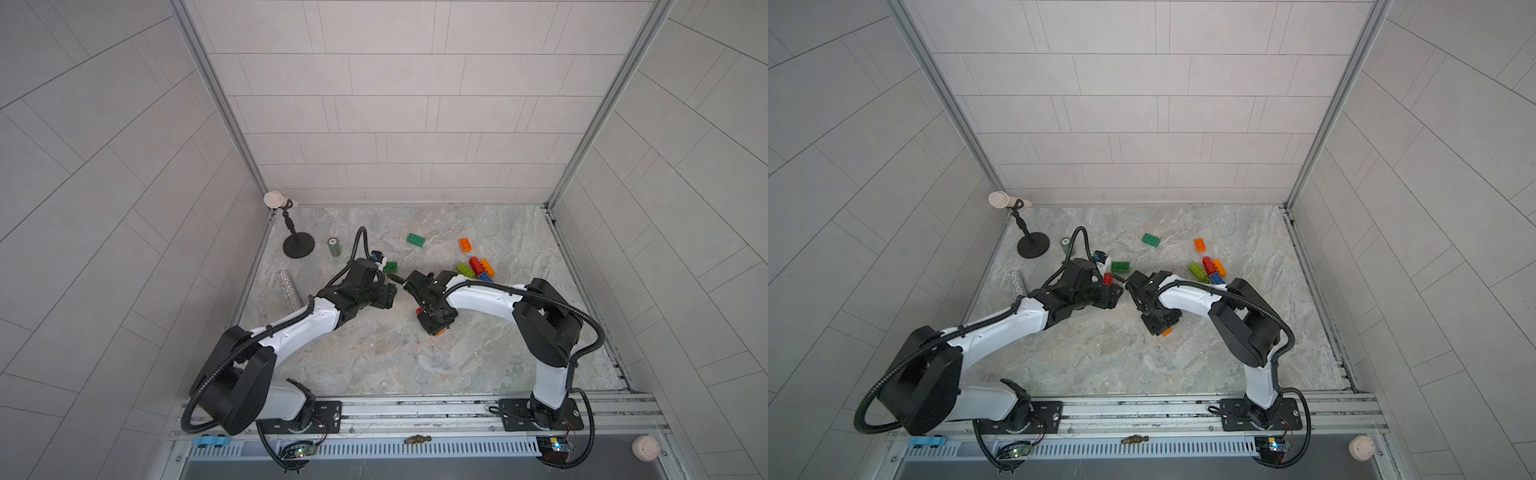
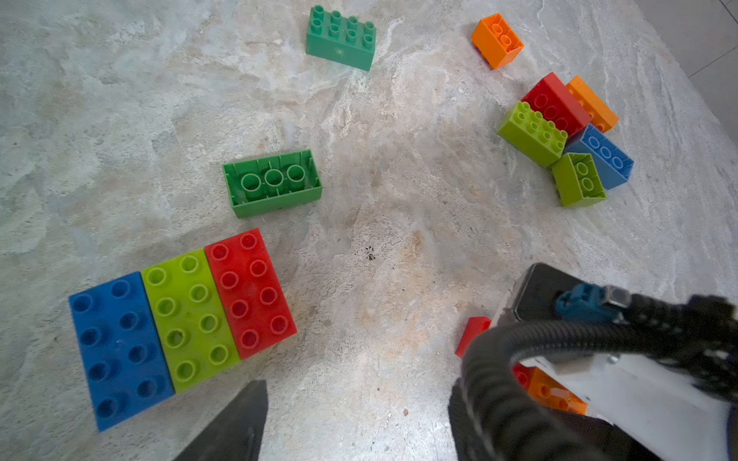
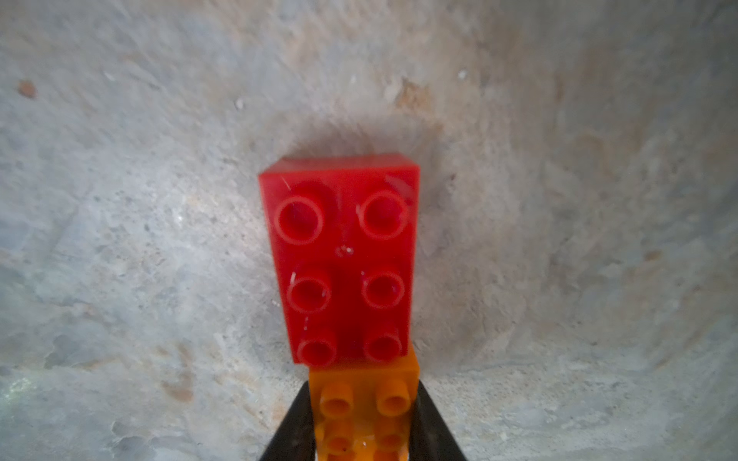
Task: Assemble a rectangle with lego
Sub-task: Move the lego brick at the center of the board.
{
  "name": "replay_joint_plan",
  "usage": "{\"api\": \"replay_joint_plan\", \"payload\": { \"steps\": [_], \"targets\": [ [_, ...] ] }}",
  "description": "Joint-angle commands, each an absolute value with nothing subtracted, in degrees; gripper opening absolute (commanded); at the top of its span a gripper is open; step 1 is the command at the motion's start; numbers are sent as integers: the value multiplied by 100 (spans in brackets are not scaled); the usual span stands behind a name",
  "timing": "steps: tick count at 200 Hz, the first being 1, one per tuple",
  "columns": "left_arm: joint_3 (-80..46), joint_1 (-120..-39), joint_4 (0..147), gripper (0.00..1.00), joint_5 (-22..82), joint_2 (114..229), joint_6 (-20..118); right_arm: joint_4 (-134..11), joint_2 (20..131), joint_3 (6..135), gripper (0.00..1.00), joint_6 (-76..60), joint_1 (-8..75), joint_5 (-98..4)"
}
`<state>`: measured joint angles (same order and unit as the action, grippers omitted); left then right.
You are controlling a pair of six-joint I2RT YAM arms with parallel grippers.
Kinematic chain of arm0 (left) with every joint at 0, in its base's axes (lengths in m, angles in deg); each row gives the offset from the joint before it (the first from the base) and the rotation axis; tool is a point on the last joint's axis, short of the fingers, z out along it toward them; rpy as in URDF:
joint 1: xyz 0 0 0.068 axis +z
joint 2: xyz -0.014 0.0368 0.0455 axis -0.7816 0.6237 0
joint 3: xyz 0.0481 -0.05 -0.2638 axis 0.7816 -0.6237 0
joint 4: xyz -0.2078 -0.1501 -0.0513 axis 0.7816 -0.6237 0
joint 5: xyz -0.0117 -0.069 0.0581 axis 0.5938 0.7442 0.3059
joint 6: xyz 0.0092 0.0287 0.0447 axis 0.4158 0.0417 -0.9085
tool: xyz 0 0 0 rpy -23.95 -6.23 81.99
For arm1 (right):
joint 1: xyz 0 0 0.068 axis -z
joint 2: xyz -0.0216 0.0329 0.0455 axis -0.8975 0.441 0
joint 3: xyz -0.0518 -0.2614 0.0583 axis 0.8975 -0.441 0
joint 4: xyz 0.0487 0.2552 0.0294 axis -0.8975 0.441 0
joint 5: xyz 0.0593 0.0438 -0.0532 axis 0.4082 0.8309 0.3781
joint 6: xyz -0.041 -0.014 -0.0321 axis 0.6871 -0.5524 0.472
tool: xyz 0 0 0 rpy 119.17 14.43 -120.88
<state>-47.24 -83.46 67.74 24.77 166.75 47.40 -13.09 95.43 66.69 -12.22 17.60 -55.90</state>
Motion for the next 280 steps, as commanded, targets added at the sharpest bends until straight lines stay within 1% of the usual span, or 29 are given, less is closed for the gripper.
{"api": "replay_joint_plan", "payload": {
  "steps": [1, 248, 280],
  "targets": [
    [-4736, -8375, 6794, 76, 2438, 16638, 4660, -1213, 9722, 6710, 24, -1164, 1699, -5558],
    [-4747, -8376, 6829, 76, 2500, 16647, 4643, -1212, 10024, 7005, 24, -1106, 1708, -5740],
    [-4755, -8382, 6821, 76, 2491, 16639, 4640, -1203, 10017, 7014, 25, -1111, 1708, -5785]
  ]
}}
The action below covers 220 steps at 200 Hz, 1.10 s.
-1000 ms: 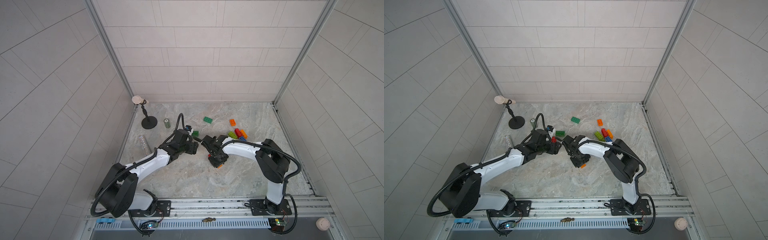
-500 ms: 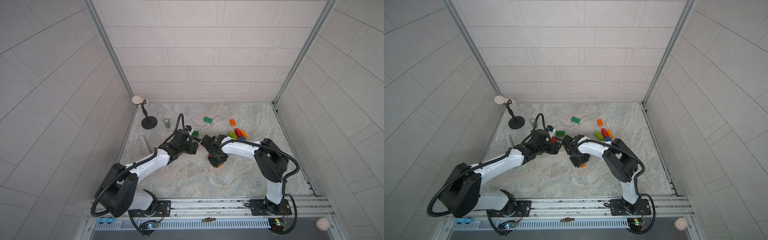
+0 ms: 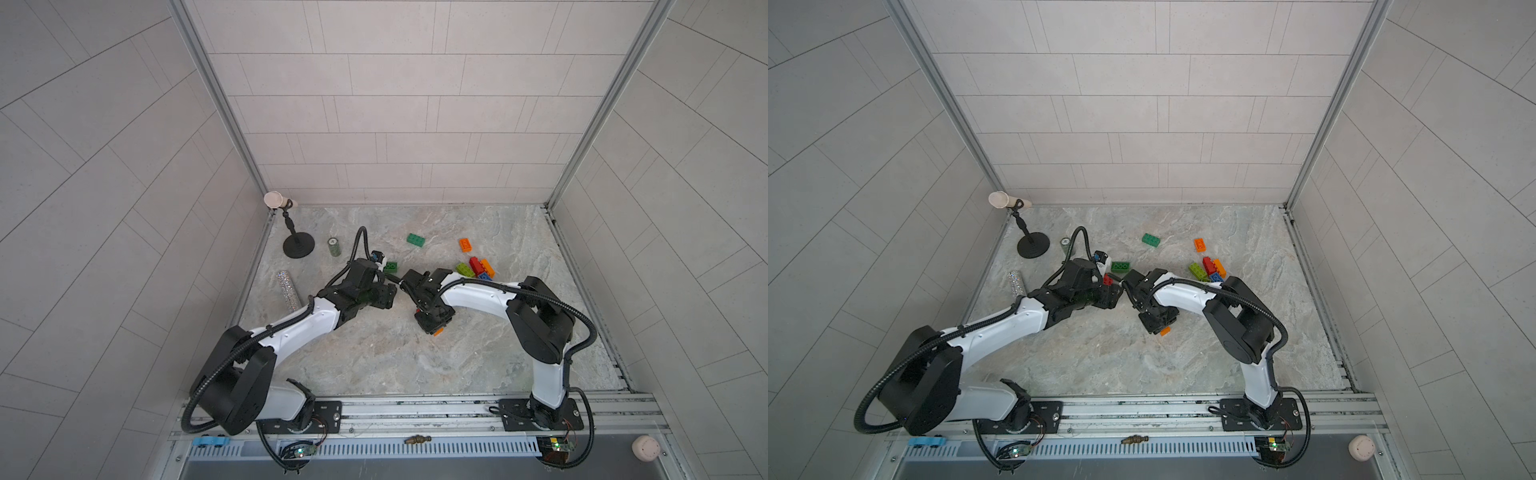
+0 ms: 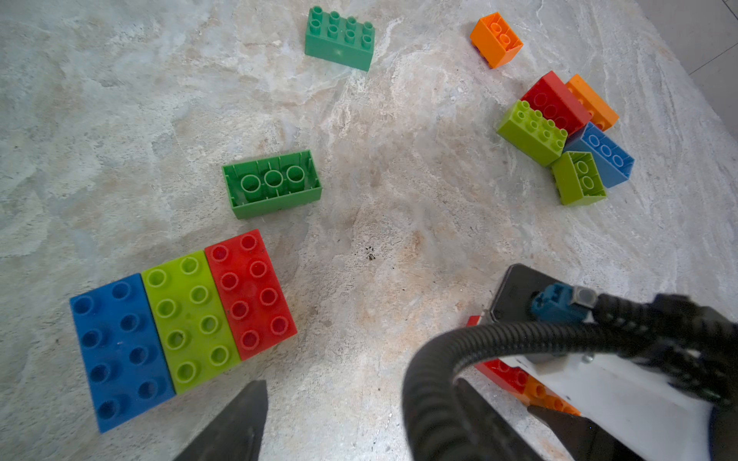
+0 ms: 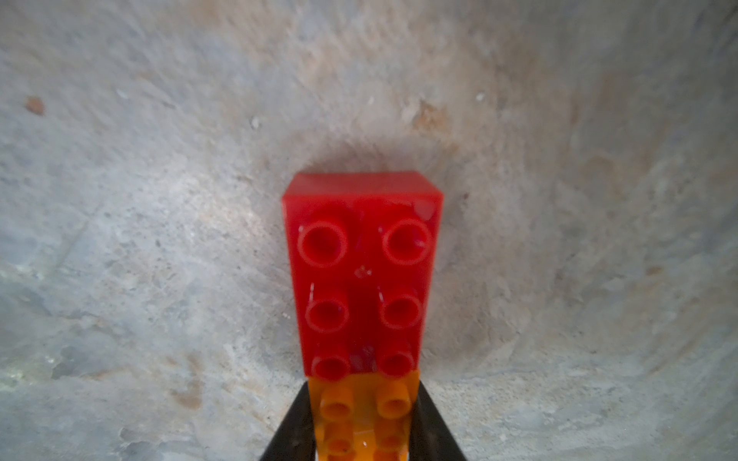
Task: Assemble a rectangle with lego
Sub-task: Move the lego brick at the center of the board.
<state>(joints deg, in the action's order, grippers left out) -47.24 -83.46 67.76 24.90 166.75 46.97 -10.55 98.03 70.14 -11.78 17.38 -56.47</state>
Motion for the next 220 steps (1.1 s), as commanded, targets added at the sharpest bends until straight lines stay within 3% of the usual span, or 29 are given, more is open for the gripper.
{"api": "replay_joint_plan", "payload": {
  "steps": [1, 63, 155, 180, 220],
  "targets": [
    [-4752, -8379, 6822, 76, 2493, 16637, 4637, -1203, 10017, 7014, 25, -1109, 1708, -5789],
    [-4749, -8381, 6814, 76, 2493, 16629, 4633, -1214, 9992, 7031, 32, -1124, 1708, -5703],
    [-4713, -8369, 6750, 76, 2408, 16391, 4644, -880, 9279, 7276, 61, -1037, 1878, -5521],
    [-4639, -8371, 6657, 77, 2118, 16088, 4582, -796, 8746, 7234, 62, -1026, 2334, -5456],
    [-4728, -8442, 6981, 81, 1718, 15686, 4091, -1389, 8087, 6623, 60, -1406, 3820, -5432]
  ]
}}
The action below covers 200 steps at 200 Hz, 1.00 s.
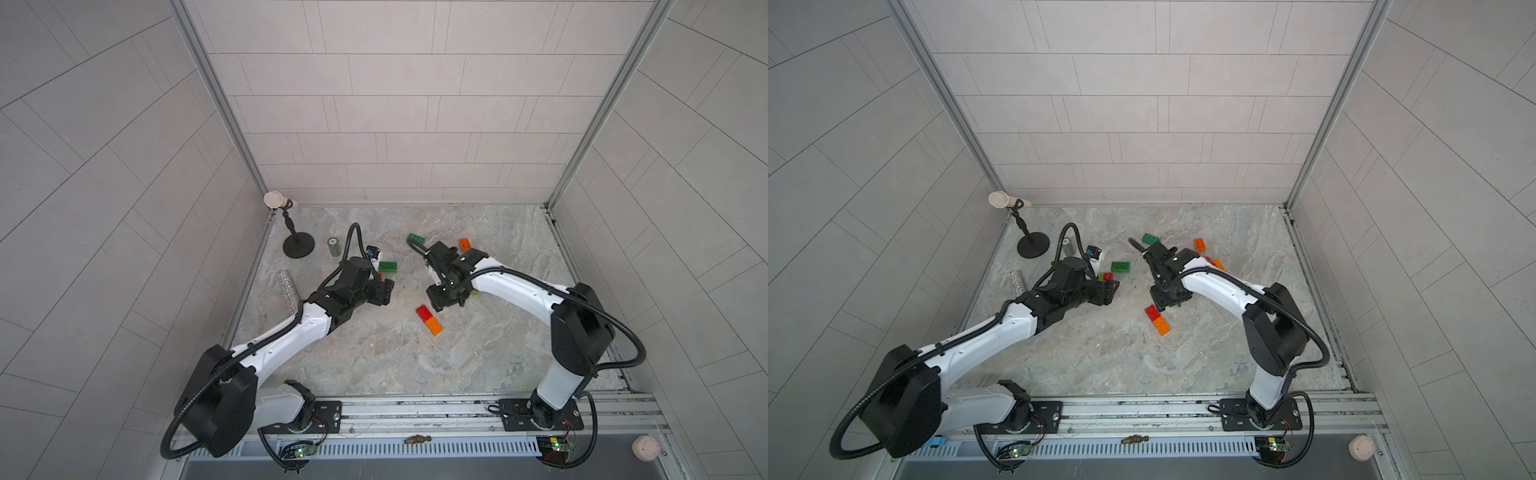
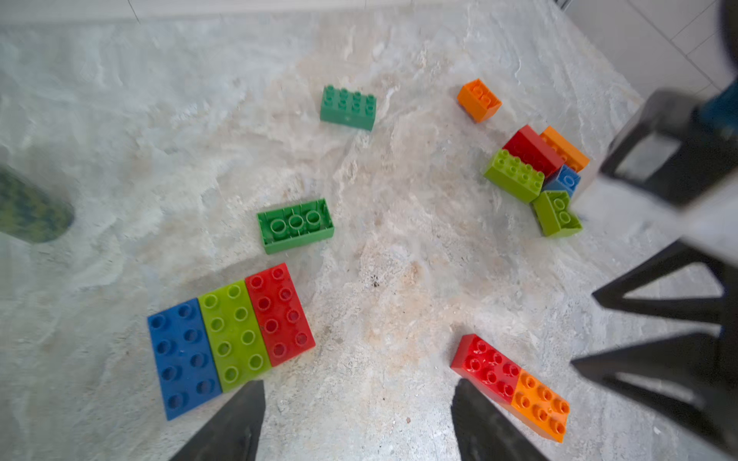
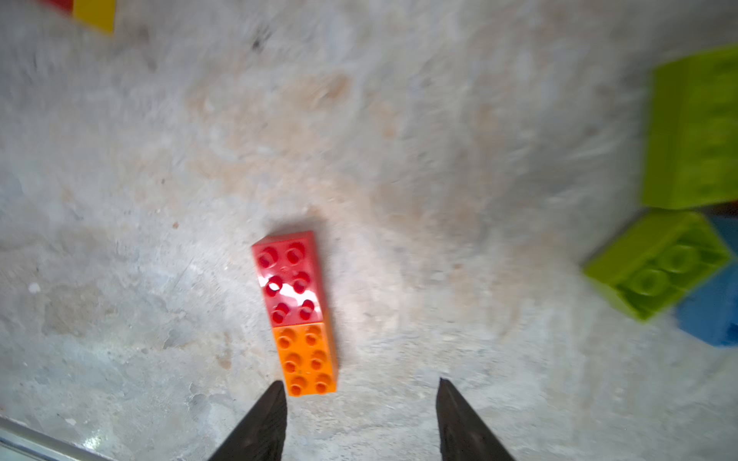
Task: Assemble a rectangle with lego
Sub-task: Move the lego brick at the center of the board.
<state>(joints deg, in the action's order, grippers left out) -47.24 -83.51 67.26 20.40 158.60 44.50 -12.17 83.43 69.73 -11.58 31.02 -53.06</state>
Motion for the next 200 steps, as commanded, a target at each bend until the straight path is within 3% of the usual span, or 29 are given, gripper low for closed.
{"api": "replay_joint_plan", "payload": {
  "steps": [1, 25, 61, 123, 161, 200],
  "targets": [
    [-4725, -8453, 6998, 81, 1716, 15690, 4081, -1406, 8081, 6612, 60, -1414, 3854, -5442],
    [-4550, -8789, 7087, 83, 1593, 15948, 4003, -1707, 8178, 6533, 60, -1502, 4475, -5711],
    [-4182, -9385, 7051, 84, 1119, 16489, 3726, -1765, 8696, 6842, 60, -1436, 4606, -6412],
    [-3949, -9448, 7024, 84, 1184, 16713, 3469, -1845, 8934, 6717, 62, -1388, 5112, -6834],
    [-3802, -9430, 6869, 84, 1078, 16880, 3541, -1954, 8970, 6944, 62, -1090, 4833, -6627],
    [-3865, -9319, 6861, 86, 779, 16834, 3885, -1720, 9718, 7839, 62, -831, 4468, -6586]
  ]
}}
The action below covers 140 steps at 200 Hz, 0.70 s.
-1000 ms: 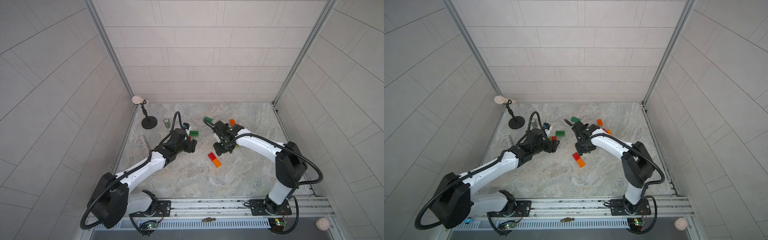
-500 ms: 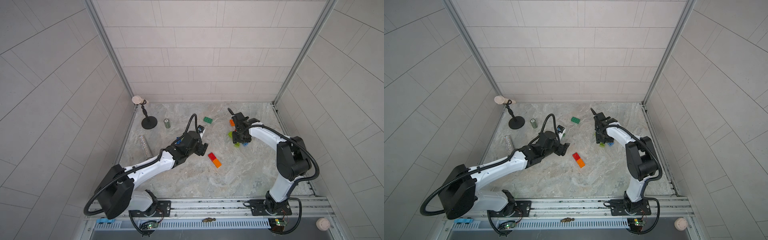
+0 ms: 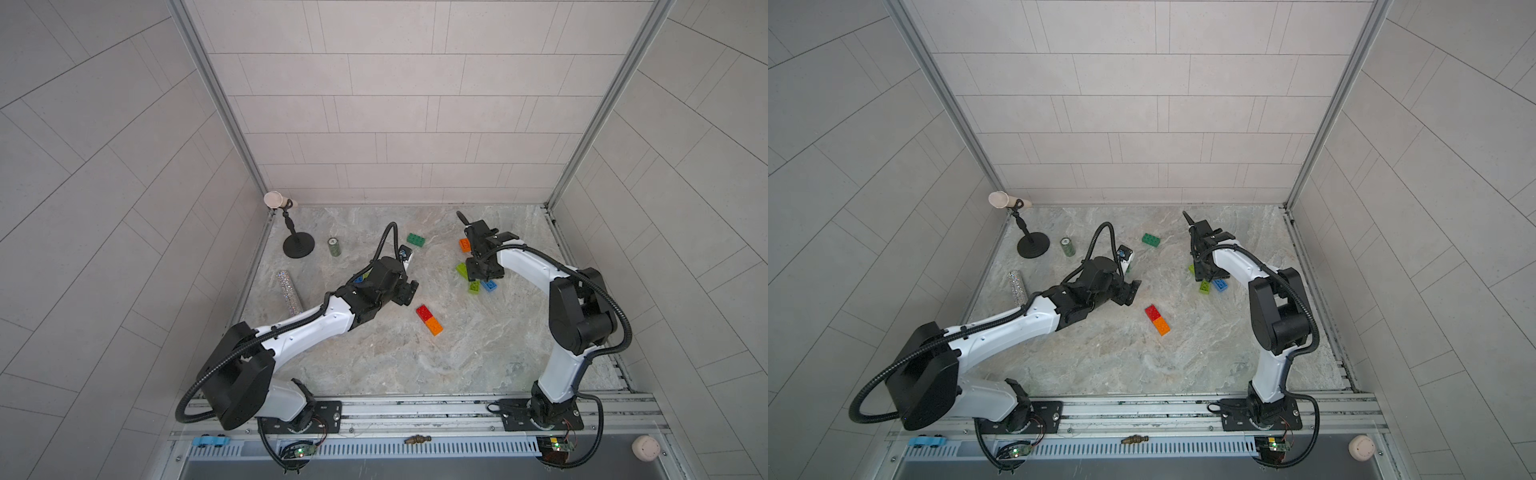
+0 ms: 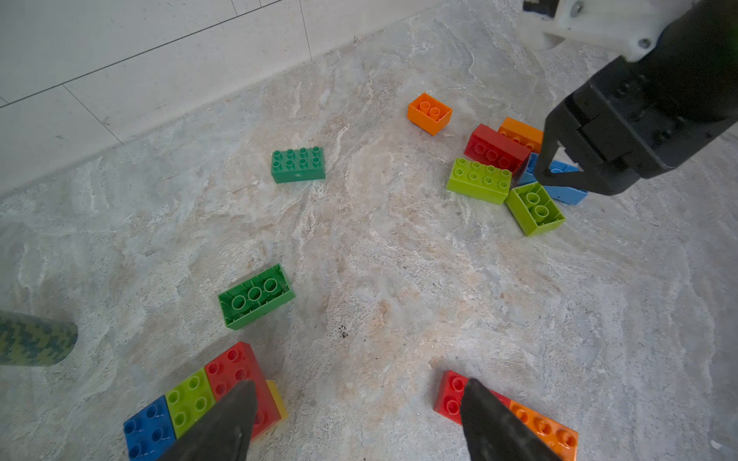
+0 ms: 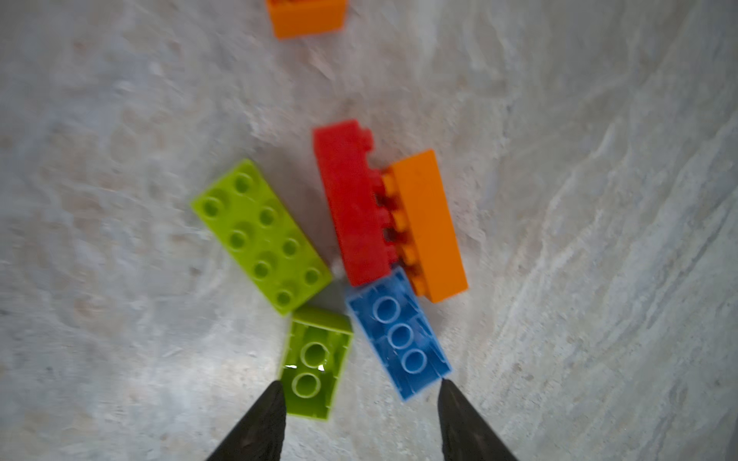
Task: Assemble a rectangle with lego
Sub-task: Move the lego brick at the center of the board.
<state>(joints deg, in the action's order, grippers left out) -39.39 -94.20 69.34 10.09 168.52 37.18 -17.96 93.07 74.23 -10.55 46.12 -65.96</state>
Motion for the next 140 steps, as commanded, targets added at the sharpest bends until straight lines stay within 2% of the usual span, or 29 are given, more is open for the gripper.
{"api": "replay_joint_plan", "payload": {
  "steps": [1, 59, 99, 140],
  "targets": [
    [-3867, -9318, 6859, 86, 776, 16836, 3890, -1721, 9736, 7857, 62, -832, 4468, -6577],
    [-4045, -9074, 6717, 88, 835, 16642, 4021, -1535, 10837, 9090, 62, -712, 4467, -6455],
    [-4203, -9012, 6758, 88, 865, 16547, 4113, -1443, 11223, 9303, 62, -667, 4476, -6467],
    [-4212, -8914, 6610, 88, 874, 16538, 4188, -1379, 11182, 9136, 52, -634, 4292, -6386]
  ]
}}
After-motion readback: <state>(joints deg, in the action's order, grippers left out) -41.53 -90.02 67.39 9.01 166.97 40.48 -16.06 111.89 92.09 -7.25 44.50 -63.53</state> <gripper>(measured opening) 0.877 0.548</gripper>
